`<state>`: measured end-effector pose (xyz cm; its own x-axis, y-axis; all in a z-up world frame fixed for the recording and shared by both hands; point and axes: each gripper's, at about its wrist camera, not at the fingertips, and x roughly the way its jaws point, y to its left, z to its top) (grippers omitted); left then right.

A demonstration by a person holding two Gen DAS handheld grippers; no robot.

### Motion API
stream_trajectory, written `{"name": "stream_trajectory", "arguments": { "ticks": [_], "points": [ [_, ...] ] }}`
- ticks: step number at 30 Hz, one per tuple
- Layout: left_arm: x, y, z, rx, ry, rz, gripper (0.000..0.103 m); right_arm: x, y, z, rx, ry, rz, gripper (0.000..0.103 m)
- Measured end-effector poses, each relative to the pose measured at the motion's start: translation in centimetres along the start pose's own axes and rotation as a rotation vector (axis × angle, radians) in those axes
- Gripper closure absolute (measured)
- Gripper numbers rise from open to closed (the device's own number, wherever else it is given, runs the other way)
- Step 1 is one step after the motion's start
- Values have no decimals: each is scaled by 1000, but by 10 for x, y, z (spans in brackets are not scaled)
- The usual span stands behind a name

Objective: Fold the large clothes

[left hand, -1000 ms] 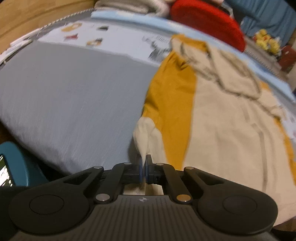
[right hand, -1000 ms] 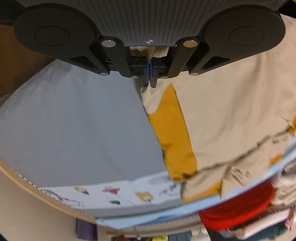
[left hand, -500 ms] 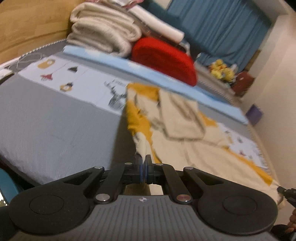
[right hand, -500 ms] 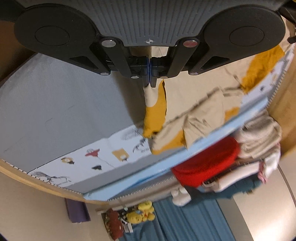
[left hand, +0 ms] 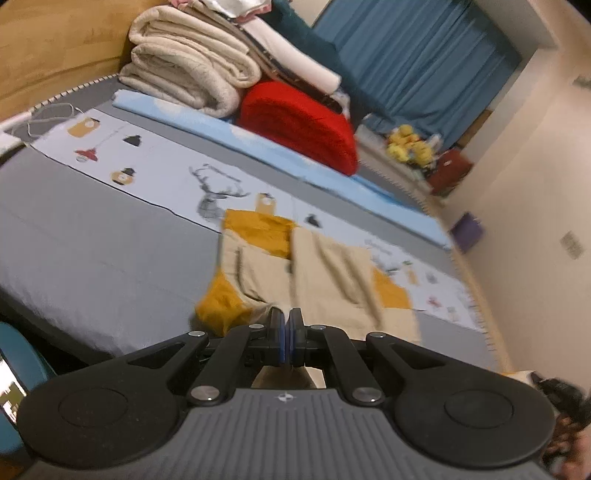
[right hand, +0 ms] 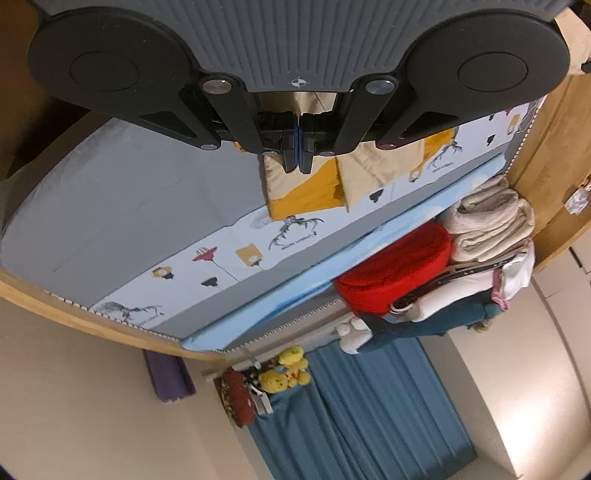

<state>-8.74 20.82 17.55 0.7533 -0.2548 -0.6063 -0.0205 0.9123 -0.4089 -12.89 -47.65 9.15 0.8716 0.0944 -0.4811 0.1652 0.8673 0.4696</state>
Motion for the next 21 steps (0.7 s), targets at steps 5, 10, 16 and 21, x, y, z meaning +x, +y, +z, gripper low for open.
{"name": "stream_trajectory", "arguments": {
  "ticks": [5, 10, 16, 21],
  "points": [
    [90, 21, 28, -47, 21, 42, 102, 75, 2, 13, -16, 48, -39, 103],
    [205, 49, 72, -88, 109, 102, 95, 177, 8, 45, -10, 111, -54, 102],
    [254, 81, 94, -149, 25, 127, 47, 252, 15, 75, -19, 59, -113, 78],
    [272, 114, 76, -240, 101, 181, 48, 286, -1, 47, -78, 112, -105, 72]
  ]
}}
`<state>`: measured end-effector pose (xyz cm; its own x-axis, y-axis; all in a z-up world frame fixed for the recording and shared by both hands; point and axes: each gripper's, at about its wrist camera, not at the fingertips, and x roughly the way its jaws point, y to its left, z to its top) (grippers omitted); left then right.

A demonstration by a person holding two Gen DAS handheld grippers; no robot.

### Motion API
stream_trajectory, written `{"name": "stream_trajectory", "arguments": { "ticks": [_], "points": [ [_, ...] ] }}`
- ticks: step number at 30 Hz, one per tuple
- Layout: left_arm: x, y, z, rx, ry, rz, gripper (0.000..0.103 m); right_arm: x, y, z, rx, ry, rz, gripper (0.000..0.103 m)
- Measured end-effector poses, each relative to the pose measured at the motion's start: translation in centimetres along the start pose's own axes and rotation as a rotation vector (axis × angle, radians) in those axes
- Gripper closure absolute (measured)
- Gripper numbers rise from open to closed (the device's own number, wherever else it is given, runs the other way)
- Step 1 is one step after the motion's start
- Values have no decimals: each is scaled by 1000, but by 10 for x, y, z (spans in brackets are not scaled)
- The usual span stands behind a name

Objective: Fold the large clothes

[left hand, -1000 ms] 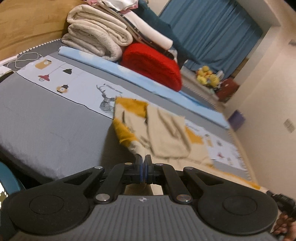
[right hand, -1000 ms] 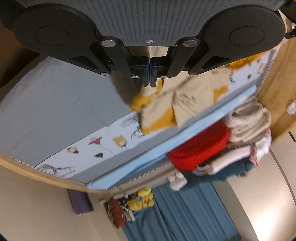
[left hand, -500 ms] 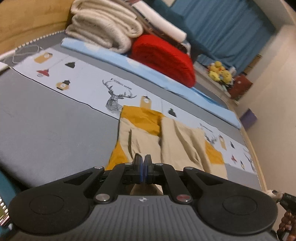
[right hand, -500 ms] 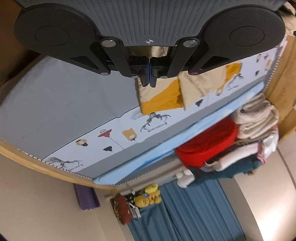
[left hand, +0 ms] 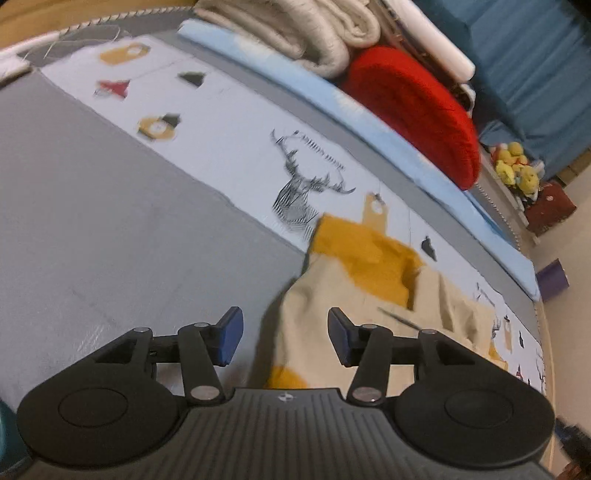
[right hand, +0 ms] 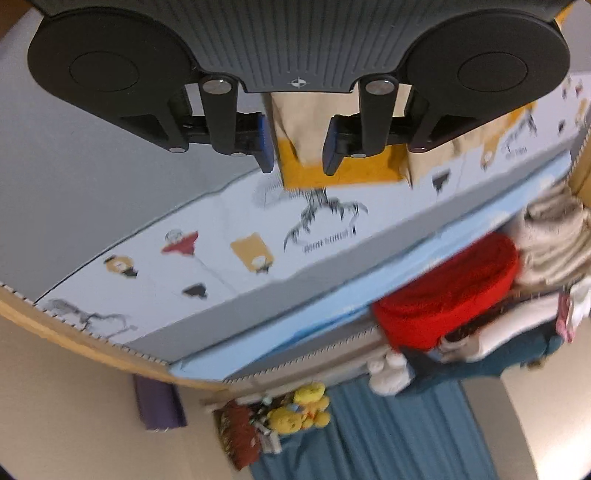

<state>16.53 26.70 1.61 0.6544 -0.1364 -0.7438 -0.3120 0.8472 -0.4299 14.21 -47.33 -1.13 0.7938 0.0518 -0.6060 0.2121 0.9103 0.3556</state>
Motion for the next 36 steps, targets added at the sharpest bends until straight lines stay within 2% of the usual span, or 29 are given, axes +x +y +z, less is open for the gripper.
{"name": "stream_trajectory", "arguments": {
  "ticks": [2, 5, 7, 10, 13, 14, 18, 21, 24, 25, 28, 29, 31, 33, 36],
  "points": [
    [7, -4, -3, 55, 11, -3, 48, 17, -1, -9, -13, 81, -22, 71],
    [22, -9, -10, 118, 38, 21, 48, 30, 5, -18, -67, 76, 5, 70],
    [31, -9, -15, 104, 58, 28, 48, 42, 8, -27, -119, 105, -30, 70],
    [41, -11, -15, 84, 69, 19, 47, 59, 6, -35, -117, 179, -45, 70],
    [52, -18, -15, 89, 85, 32, 47, 71, 5, -38, -111, 210, -45, 56],
    [55, -19, -16, 90, 93, 39, 47, 76, 5, -39, -113, 229, -52, 55],
    [65, -25, -17, 103, 119, 62, 47, 91, 2, -48, -123, 305, -77, 55],
    [69, -30, -20, 119, 130, 70, 47, 93, 4, -54, -154, 327, -77, 55],
    [72, -32, -23, 142, 143, 81, 47, 90, 8, -56, -183, 328, -62, 60],
    [72, -33, -24, 150, 145, 87, 47, 89, 9, -56, -193, 329, -51, 69],
    [72, -33, -26, 162, 143, 97, 49, 84, 15, -60, -243, 316, -49, 81],
    [72, -32, -26, 163, 142, 96, 54, 83, 16, -61, -257, 312, -48, 88],
    [70, -33, -27, 175, 143, 84, 89, 79, 20, -62, -286, 292, -49, 95],
    [66, -36, -26, 212, 115, 93, 95, 72, 21, -59, -285, 262, -38, 99],
    [50, -38, -19, 230, 14, 79, 101, 53, 20, -48, -237, 182, -5, 101]
  ]
}}
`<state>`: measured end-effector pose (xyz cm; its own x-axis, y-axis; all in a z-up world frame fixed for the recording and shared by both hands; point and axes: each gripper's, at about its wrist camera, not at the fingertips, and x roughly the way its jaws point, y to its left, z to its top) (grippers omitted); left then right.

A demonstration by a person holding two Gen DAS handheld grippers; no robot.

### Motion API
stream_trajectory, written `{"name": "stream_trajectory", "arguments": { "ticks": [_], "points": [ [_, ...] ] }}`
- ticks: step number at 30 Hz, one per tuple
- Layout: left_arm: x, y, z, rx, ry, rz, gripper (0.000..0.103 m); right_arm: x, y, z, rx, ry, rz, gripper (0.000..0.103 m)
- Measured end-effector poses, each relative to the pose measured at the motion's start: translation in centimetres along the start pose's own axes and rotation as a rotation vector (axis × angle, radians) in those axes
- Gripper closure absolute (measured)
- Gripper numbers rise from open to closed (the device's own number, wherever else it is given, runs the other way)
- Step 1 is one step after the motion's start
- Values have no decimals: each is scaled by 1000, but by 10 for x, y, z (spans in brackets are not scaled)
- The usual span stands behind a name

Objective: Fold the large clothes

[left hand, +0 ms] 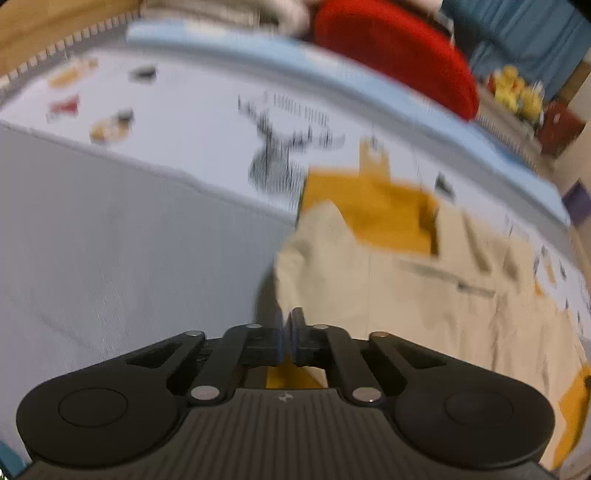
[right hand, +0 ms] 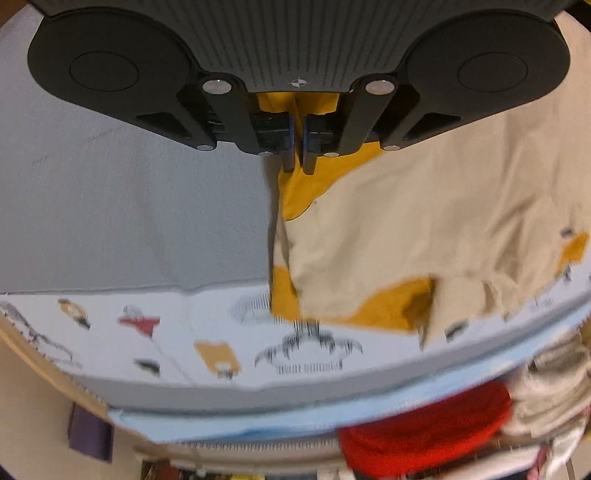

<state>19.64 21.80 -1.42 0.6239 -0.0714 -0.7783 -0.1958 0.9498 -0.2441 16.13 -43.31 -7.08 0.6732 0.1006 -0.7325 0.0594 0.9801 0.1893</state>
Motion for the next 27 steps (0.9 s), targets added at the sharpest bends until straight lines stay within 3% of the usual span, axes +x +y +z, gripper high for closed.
{"name": "stream_trajectory", "arguments": {
  "ticks": [3, 7, 9, 11, 12, 14, 15, 16, 18, 20, 21, 24, 27],
  "points": [
    [-22, 0, 8, -12, -146, -25, 103, -28, -7, 9, 72, -126, 35, 103],
    [-41, -5, 18, -3, -294, 40, 103, -49, -11, 17, 112, -273, 19, 103],
    [-41, -3, 25, -31, -312, 30, 103, -53, -11, 22, 117, -340, -35, 103],
    [-27, -5, 30, -41, -233, -8, 103, -51, -15, 29, 132, -374, -69, 103],
    [-13, -5, 30, -65, -145, -57, 98, -44, -18, 32, 147, -350, -80, 103],
    [10, -5, 28, -96, -10, -117, 74, -20, -27, 37, 199, -219, -61, 103],
    [19, -7, 27, -78, 26, -105, 59, -8, -32, 39, 234, -158, -43, 101],
    [25, -11, 26, -43, 39, -72, 56, 2, -35, 40, 262, -123, -37, 100],
    [35, -14, 28, -1, 51, -8, 51, 15, -35, 43, 261, -97, -34, 97],
    [46, -7, 30, -51, 77, 0, 44, 29, -34, 44, 259, -44, -26, 66],
    [50, -2, 30, -83, 93, -5, 43, 37, -32, 43, 262, -9, -21, 61],
    [63, 7, 30, -141, 140, -4, 43, 62, -27, 37, 248, 108, -12, 58],
    [70, 12, 28, -160, 159, 1, 43, 70, -15, 29, 184, 155, -37, 58]
  ]
}}
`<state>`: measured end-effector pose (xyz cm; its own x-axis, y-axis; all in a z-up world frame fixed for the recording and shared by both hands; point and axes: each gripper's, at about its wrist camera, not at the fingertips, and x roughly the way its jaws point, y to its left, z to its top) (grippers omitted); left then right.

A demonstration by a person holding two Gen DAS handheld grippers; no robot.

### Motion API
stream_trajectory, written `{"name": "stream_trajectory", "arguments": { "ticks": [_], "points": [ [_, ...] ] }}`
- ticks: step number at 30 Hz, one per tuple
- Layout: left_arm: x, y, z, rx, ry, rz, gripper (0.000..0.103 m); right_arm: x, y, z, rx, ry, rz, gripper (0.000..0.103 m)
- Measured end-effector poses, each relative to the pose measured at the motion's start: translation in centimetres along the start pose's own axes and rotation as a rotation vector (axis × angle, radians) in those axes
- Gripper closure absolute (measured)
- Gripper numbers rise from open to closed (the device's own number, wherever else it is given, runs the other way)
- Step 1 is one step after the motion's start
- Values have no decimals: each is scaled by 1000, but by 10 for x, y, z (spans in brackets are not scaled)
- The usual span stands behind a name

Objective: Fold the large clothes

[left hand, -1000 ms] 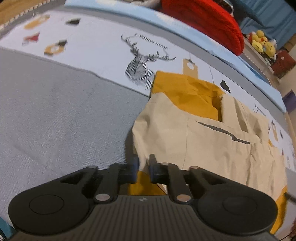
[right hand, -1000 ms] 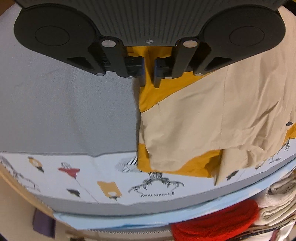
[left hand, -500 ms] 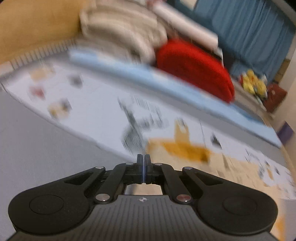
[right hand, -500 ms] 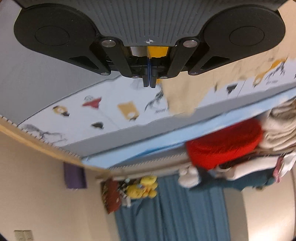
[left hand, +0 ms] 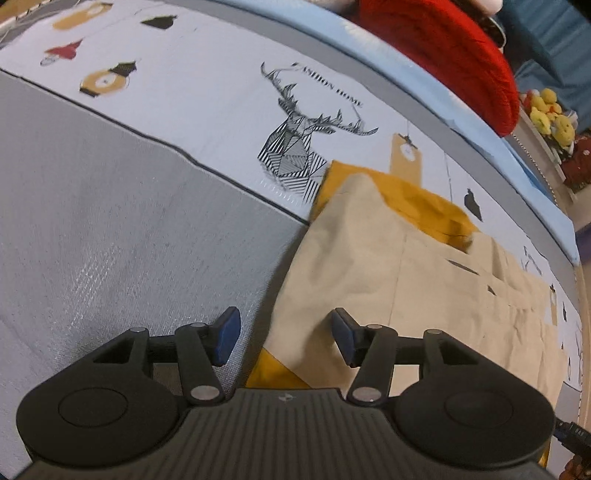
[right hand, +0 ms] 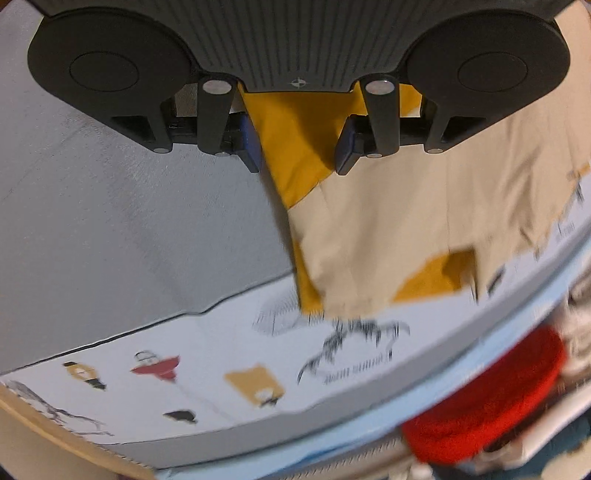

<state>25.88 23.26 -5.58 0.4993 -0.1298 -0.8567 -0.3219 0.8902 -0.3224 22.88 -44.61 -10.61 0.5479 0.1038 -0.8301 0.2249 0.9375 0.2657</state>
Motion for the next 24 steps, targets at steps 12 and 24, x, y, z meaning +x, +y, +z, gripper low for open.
{"name": "stream_trajectory", "arguments": {
  "ticks": [12, 24],
  "points": [
    [-64, -36, 2, 173, -352, -58, 102, -62, 6, 5, -28, -295, 45, 102],
    [-40, -53, 15, 116, -346, 25, 55, -36, 13, 22, 52, -322, -113, 84]
  ]
}}
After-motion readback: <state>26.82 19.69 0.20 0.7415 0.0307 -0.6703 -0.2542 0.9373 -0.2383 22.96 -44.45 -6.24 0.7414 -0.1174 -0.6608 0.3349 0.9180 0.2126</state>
